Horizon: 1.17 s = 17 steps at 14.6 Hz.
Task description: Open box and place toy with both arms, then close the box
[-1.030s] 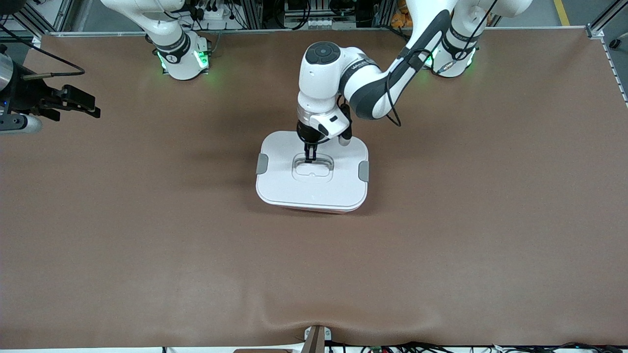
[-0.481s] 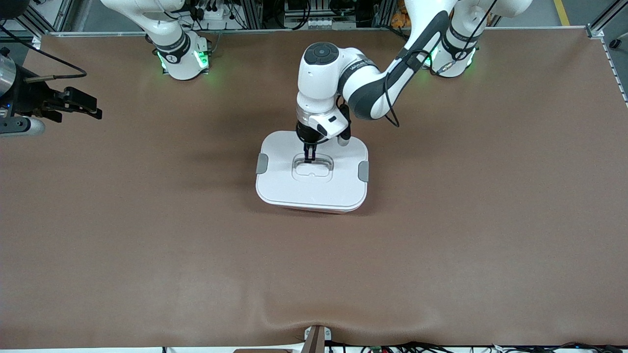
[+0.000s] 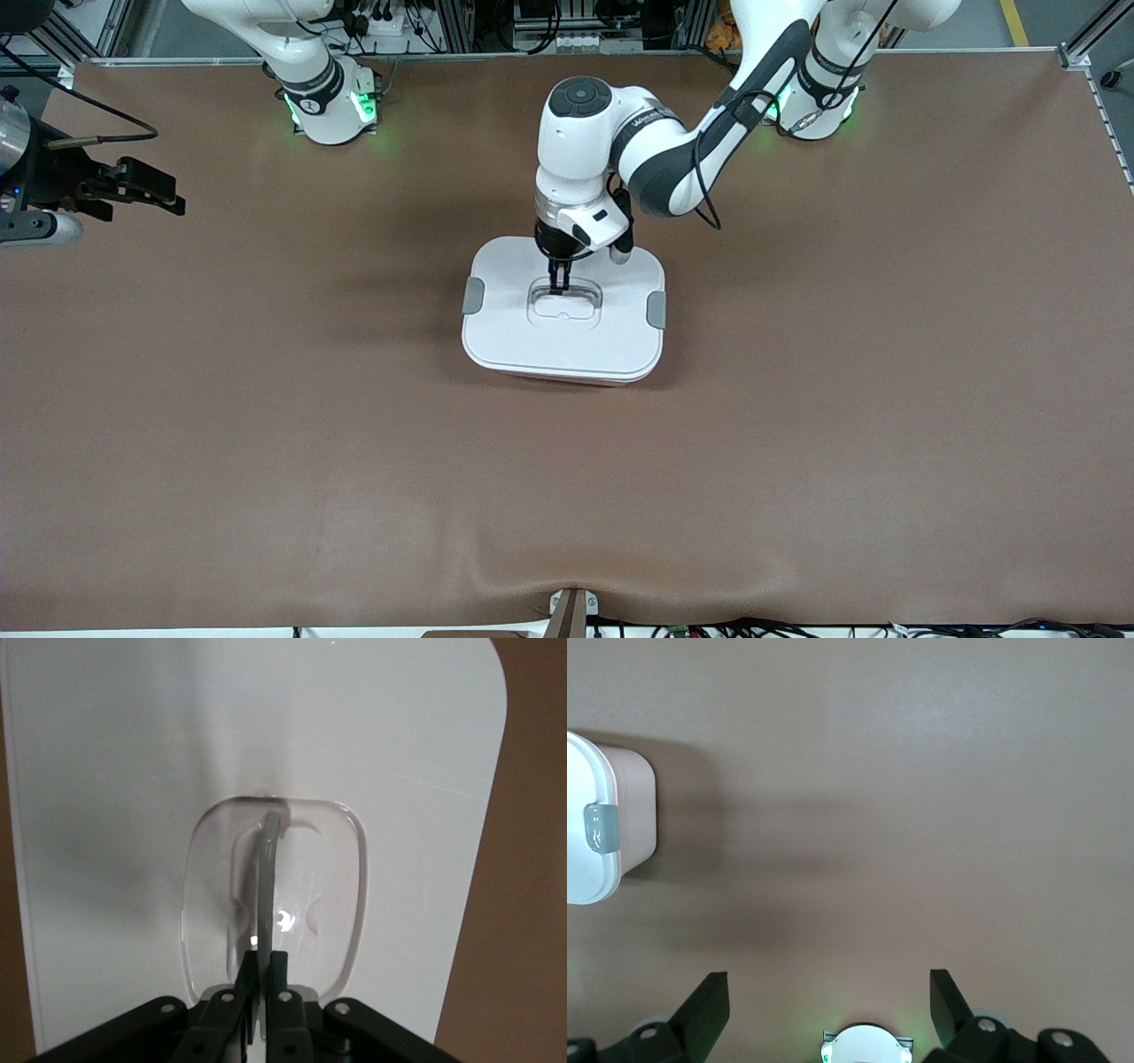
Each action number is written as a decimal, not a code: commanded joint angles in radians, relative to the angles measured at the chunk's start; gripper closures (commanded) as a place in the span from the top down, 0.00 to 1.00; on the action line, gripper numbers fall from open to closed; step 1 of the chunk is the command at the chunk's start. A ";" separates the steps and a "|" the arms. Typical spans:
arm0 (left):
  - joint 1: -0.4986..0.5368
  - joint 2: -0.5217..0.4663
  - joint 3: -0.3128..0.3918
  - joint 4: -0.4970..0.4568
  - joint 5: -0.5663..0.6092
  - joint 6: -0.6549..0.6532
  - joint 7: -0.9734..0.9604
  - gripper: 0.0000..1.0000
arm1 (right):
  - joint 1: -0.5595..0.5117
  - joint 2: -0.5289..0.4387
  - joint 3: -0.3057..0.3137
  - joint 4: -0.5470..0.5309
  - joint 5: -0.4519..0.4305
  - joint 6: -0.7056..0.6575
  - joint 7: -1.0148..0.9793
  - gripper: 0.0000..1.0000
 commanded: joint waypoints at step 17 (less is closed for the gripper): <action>-0.012 0.054 -0.002 0.023 0.033 0.008 0.036 0.00 | -0.016 -0.003 0.015 -0.004 0.014 0.005 -0.005 1.00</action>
